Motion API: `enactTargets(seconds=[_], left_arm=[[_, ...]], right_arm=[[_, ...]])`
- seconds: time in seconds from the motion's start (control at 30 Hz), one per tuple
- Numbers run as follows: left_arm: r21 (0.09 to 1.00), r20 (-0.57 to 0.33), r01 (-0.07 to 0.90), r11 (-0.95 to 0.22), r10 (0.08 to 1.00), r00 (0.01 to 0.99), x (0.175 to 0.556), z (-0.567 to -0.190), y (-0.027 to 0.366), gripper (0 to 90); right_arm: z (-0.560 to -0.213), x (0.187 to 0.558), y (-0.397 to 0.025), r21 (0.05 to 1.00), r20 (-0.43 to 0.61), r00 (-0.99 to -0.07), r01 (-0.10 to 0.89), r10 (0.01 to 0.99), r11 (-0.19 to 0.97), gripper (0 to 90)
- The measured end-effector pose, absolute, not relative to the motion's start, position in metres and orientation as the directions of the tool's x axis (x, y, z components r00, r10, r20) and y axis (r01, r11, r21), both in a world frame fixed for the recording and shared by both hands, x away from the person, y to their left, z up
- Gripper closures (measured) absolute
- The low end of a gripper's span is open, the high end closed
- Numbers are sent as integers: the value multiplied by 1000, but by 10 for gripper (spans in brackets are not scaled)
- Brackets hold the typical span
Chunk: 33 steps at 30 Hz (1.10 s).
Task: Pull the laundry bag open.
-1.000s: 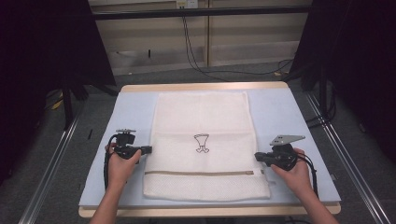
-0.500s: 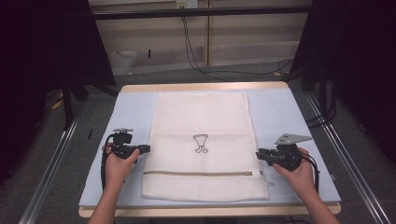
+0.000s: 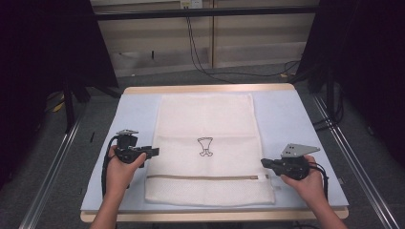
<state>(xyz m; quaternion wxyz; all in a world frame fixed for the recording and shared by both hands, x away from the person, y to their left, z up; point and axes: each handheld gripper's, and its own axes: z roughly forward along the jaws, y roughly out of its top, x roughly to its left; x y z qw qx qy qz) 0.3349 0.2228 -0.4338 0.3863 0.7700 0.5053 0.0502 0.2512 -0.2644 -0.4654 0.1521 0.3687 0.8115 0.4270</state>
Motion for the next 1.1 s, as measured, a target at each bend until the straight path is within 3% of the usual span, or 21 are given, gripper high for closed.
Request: enactTargets(seconds=[0.67, 0.93, 1.1], left_arm=[[644, -324, 707, -291, 734, 597, 320, -424, 156, 519], [618, -419, 724, -307, 650, 634, 311, -421, 116, 534], [605, -429, 721, -338, 624, 653, 308, -424, 97, 533]], right_arm=[[-465, 236, -260, 801, 70, -699, 464, 711, 378, 900], [-466, 230, -261, 799, 72, -707, 463, 704, 383, 900], [-468, 230, -259, 793, 63, -717, 459, 695, 401, 900]])
